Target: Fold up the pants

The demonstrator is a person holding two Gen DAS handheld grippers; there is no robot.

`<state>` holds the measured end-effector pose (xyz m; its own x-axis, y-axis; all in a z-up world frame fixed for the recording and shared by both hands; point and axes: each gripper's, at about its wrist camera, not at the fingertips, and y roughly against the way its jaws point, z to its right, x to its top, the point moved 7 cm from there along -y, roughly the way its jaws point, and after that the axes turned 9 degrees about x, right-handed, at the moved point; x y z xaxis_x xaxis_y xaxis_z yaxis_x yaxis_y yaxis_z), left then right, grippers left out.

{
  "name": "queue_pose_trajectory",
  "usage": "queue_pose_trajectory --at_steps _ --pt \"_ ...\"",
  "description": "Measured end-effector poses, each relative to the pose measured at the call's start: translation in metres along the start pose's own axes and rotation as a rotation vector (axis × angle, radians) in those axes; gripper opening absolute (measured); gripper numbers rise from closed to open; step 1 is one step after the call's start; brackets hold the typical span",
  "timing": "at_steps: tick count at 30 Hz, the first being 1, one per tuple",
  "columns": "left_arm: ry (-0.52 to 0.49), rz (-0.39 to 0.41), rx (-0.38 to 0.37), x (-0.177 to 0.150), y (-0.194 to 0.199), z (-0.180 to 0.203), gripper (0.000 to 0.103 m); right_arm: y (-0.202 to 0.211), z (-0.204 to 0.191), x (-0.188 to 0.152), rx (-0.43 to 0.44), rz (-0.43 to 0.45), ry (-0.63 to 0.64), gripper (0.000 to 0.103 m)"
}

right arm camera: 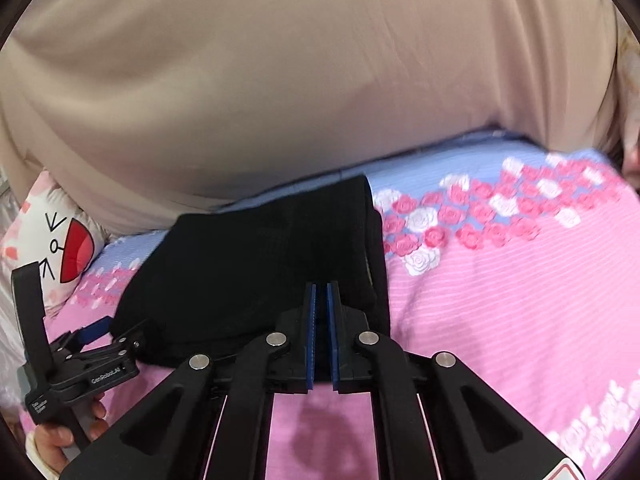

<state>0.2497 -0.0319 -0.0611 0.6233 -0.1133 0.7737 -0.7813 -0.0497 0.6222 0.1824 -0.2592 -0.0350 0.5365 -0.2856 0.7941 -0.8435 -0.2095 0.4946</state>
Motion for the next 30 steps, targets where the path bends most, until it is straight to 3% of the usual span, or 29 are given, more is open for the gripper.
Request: queue_pose_trajectory --at_steps 3,8,12,17,20,22,23,26,28,30 --pt "0.0 0.053 0.007 -0.003 0.018 -0.003 0.094 0.028 -0.013 -0.007 -0.034 0.05 0.045 0.007" --pt "-0.011 0.059 0.007 -0.019 0.028 -0.007 0.094 0.034 -0.003 -0.027 -0.05 0.047 0.026 0.007" --pt "0.013 0.065 0.01 -0.015 0.029 -0.012 0.094 0.036 0.002 -0.024 -0.039 0.065 0.006 0.008" --pt "0.198 -0.047 -0.206 0.009 0.003 -0.024 0.096 0.018 0.004 0.005 -0.022 0.089 -0.011 0.011" --pt "0.178 -0.078 -0.151 0.01 -0.022 -0.022 0.096 0.002 0.004 0.018 -0.038 0.08 0.018 0.011" --pt "0.119 -0.113 -0.069 -0.001 -0.041 -0.02 0.096 -0.024 0.013 0.009 -0.086 -0.012 0.044 0.009" --pt "0.112 -0.141 -0.073 -0.008 -0.051 -0.02 0.097 -0.036 0.024 0.0 -0.114 -0.06 0.031 0.009" --pt "0.205 -0.179 -0.145 -0.011 -0.055 -0.028 0.096 -0.028 0.029 0.005 -0.071 -0.042 -0.026 0.004" --pt "0.211 -0.132 -0.137 -0.003 -0.042 -0.031 0.096 -0.013 0.021 0.015 -0.034 0.008 -0.046 0.011" --pt "0.18 -0.071 -0.1 0.005 -0.03 -0.029 0.096 -0.01 0.007 0.02 0.012 0.015 -0.038 0.012"
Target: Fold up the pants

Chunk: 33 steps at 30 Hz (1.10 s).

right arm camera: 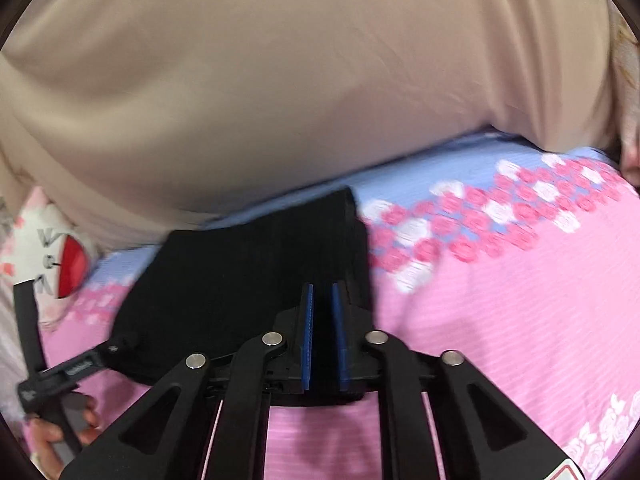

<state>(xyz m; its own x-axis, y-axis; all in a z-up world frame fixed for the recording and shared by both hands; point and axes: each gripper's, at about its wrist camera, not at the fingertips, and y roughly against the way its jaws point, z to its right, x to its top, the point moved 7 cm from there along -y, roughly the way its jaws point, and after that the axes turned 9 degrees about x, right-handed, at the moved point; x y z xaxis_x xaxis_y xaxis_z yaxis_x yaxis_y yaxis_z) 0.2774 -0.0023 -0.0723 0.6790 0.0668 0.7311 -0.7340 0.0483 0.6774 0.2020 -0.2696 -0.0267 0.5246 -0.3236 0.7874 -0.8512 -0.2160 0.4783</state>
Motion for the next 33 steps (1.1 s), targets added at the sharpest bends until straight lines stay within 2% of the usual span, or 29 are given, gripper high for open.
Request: queue_pose_trajectory --at_steps 1,4,7,9,10,11,12,13,14,15,16,17,18,20,21,22,25,27,29,30,32,33 --pt "-0.033 0.035 0.006 0.005 0.005 0.007 0.096 -0.005 -0.006 0.001 0.005 -0.011 0.02 0.012" --pt "-0.134 0.061 0.023 0.016 0.006 0.031 0.096 -0.031 -0.009 0.003 -0.007 -0.058 0.036 0.012" --pt "-0.193 0.109 0.038 0.045 0.003 0.053 0.096 -0.047 -0.011 0.022 0.001 -0.052 0.045 0.012" --pt "-0.186 0.084 -0.015 0.063 -0.008 0.065 0.098 -0.059 -0.015 0.039 0.019 -0.05 0.063 0.012" --pt "-0.173 0.045 -0.05 0.07 -0.021 0.07 0.098 -0.07 -0.015 0.044 0.036 -0.077 0.062 0.013" --pt "-0.162 0.004 -0.054 0.074 -0.037 0.071 0.098 -0.088 -0.01 0.046 0.05 -0.12 0.045 0.013" --pt "-0.148 -0.037 -0.026 0.075 -0.053 0.069 0.098 -0.098 -0.004 0.045 0.044 -0.136 0.031 0.01" --pt "-0.143 -0.058 0.026 0.075 -0.072 0.063 0.098 -0.11 0.011 0.044 0.004 -0.146 0.009 0.002" --pt "-0.162 -0.052 0.072 0.074 -0.083 0.058 0.098 -0.12 0.027 0.04 -0.024 -0.155 -0.012 0.002" --pt "-0.184 -0.033 0.093 0.069 -0.09 0.056 0.098 -0.124 0.036 0.038 0.013 -0.147 -0.032 0.001" --pt "-0.18 -0.011 0.083 0.068 -0.087 0.056 0.098 -0.121 0.04 0.039 0.066 -0.15 -0.069 0.001" --pt "-0.181 0.012 0.079 0.067 -0.08 0.055 0.098 -0.117 0.04 0.04 0.081 -0.166 -0.087 0.002" --pt "-0.187 0.026 0.071 0.066 -0.071 0.054 0.098 -0.112 0.039 0.042 0.079 -0.167 -0.086 0.007" --pt "-0.175 0.019 0.018 0.061 -0.053 0.048 0.098 -0.092 0.038 0.044 0.048 -0.141 -0.092 0.032" --pt "-0.162 0.003 -0.01 0.055 -0.043 0.042 0.098 -0.077 0.04 0.042 0.036 -0.131 -0.112 0.06" --pt "-0.15 -0.014 -0.034 0.049 -0.036 0.036 0.098 -0.07 0.042 0.039 0.032 -0.134 -0.124 0.073" --pt "-0.113 -0.12 -0.121 0.016 -0.028 0.016 0.098 -0.053 0.047 0.021 0.064 -0.198 -0.146 0.073" --pt "-0.079 -0.189 -0.154 -0.006 -0.034 0.003 0.098 -0.044 0.054 0.0 0.117 -0.242 -0.218 0.076" --pt "-0.074 -0.135 -0.178 -0.008 -0.031 0.001 0.098 -0.045 0.057 -0.016 0.178 -0.273 -0.292 0.077" --pt "-0.079 -0.141 -0.178 -0.008 -0.035 0.003 0.098 -0.049 0.056 -0.023 0.206 -0.292 -0.321 0.078" --pt "-0.067 -0.135 -0.195 -0.005 -0.038 0.009 0.098 -0.056 0.047 -0.026 0.211 -0.281 -0.292 0.078" --pt "-0.06 -0.131 -0.21 -0.003 -0.039 0.013 0.096 -0.059 0.041 -0.028 0.225 -0.293 -0.268 0.068"
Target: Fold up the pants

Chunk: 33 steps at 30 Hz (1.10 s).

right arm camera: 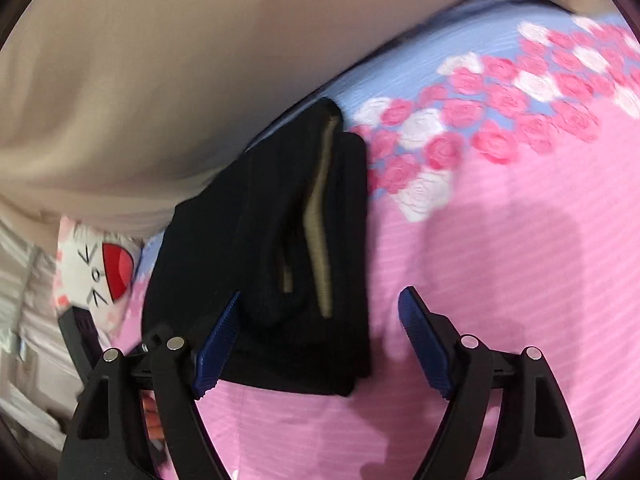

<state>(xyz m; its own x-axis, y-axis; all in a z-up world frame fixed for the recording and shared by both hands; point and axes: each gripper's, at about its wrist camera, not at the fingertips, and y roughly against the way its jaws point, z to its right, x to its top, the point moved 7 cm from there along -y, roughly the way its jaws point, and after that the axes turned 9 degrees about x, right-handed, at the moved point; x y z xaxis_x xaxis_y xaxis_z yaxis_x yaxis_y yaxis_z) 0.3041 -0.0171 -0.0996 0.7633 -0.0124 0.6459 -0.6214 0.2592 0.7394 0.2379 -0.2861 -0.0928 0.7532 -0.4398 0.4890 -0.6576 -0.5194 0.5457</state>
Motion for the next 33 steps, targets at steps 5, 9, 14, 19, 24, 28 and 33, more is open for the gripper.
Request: queue_pose_trajectory --at_steps 5,9,14,19,24,28,33 --pt "-0.011 0.038 -0.031 0.01 0.013 0.007 0.038 -0.008 -0.029 -0.001 -0.013 0.02 0.097 0.032" --pt "-0.023 0.021 -0.067 -0.01 0.054 0.011 0.033 0.023 -0.063 -0.017 0.043 0.027 0.142 0.031" --pt "-0.03 -0.014 0.007 -0.068 0.071 0.005 0.07 0.043 -0.029 -0.076 -0.063 -0.023 0.125 0.046" --pt "-0.065 0.23 0.188 -0.041 0.132 0.004 0.071 0.108 -0.059 -0.059 -0.159 0.286 0.239 0.044" --pt "-0.049 0.175 0.151 -0.006 0.104 0.026 0.088 0.061 -0.092 -0.033 -0.116 0.192 0.298 0.006" --pt "-0.007 0.041 0.215 -0.021 0.049 0.009 0.082 0.011 -0.04 -0.025 -0.227 0.113 0.237 0.0" --pt "-0.017 0.035 0.199 -0.03 0.05 0.001 0.085 0.045 -0.059 -0.025 -0.221 0.201 0.252 0.006"
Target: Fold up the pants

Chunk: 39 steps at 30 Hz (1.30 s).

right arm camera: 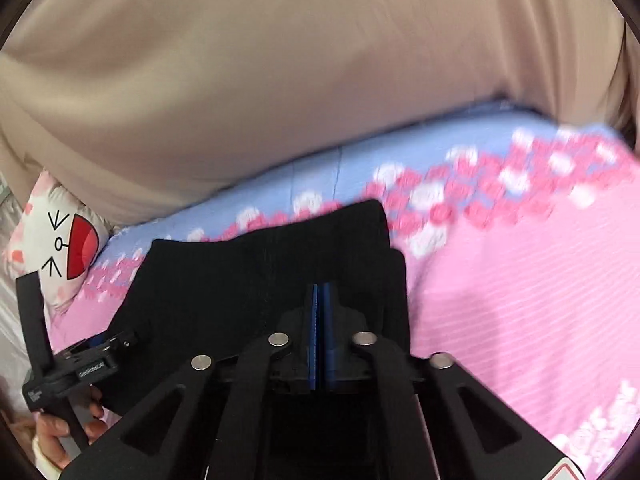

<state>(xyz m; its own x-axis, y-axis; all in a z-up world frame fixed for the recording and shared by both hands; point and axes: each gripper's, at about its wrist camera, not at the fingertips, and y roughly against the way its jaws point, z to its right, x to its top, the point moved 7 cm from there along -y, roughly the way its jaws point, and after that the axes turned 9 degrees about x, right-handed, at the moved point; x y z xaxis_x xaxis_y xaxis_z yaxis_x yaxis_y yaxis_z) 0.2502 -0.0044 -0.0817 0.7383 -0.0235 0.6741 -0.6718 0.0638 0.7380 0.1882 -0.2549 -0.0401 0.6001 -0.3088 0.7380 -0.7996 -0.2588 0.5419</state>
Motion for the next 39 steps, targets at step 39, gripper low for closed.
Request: queue_pose_trajectory --at_steps 39 --pt "0.0 0.016 0.002 0.003 -0.014 -0.003 0.098 -0.017 0.023 -0.017 -0.067 -0.001 0.073 0.0"
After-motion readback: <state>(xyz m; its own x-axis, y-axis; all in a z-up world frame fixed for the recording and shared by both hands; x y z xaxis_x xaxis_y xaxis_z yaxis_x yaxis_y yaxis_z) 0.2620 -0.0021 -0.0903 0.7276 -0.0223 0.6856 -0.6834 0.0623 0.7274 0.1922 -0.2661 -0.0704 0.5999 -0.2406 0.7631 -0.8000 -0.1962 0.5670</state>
